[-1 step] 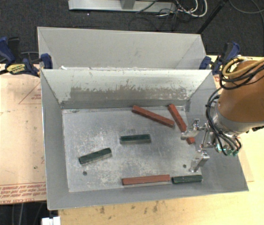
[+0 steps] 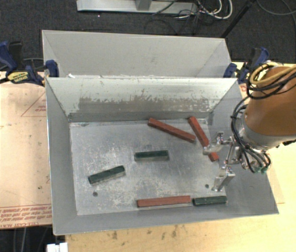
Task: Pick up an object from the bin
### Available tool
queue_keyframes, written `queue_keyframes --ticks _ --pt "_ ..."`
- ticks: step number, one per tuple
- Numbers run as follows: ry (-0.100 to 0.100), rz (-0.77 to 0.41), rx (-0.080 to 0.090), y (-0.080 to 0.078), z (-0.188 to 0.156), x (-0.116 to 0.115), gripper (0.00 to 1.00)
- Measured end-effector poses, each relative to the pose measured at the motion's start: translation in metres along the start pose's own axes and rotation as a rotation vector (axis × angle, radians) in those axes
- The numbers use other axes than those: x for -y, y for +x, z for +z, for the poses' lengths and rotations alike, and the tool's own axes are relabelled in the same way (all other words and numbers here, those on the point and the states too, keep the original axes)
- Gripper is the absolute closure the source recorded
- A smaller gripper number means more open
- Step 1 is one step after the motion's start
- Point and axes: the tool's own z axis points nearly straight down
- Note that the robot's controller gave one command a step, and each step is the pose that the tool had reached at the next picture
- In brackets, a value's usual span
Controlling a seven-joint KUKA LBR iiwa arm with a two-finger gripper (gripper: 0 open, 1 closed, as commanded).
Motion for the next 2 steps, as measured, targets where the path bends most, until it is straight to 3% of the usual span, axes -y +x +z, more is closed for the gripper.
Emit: queue_keyframes --ticks 1,2 --pt "0.001 -0.017 0.006 0.0 0.062 0.008 0.0" --pt "-0.003 0.198 0.003 -0.011 0.106 0.02 1.0"
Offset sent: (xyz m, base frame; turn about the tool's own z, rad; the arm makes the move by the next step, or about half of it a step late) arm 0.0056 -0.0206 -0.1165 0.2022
